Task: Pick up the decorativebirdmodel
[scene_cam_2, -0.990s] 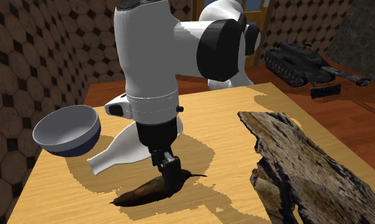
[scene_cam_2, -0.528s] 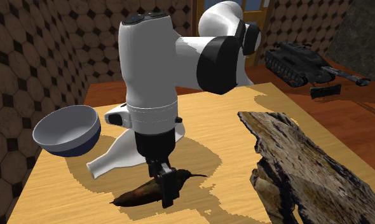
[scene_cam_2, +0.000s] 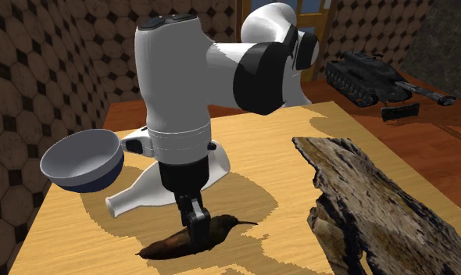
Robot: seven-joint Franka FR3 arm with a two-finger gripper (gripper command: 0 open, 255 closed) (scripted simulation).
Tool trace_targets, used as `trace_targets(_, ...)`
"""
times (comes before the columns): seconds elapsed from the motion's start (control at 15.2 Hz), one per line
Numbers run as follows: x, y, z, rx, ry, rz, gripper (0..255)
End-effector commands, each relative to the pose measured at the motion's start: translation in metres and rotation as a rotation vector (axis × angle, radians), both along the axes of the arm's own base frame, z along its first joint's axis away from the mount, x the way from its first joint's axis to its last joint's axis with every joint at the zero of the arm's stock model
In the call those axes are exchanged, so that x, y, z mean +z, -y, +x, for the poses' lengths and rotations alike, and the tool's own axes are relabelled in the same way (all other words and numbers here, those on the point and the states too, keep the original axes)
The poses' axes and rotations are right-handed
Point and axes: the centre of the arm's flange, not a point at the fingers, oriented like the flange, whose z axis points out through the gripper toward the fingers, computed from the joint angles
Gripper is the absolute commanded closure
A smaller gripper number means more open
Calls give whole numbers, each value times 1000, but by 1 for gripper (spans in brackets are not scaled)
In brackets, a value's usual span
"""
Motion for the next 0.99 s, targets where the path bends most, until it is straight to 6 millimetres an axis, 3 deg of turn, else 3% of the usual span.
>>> trace_targets(0.0, -24, 3, 7, -1, -51, 3, 255)
trace_targets(0.13, -25, 7, 5, -2, -50, 3, 255)
trace_targets(0.2, -24, -3, -6, -2, -50, 3, 255)
trace_targets(0.92, 35, -3, -6, -2, -50, 3, 255)
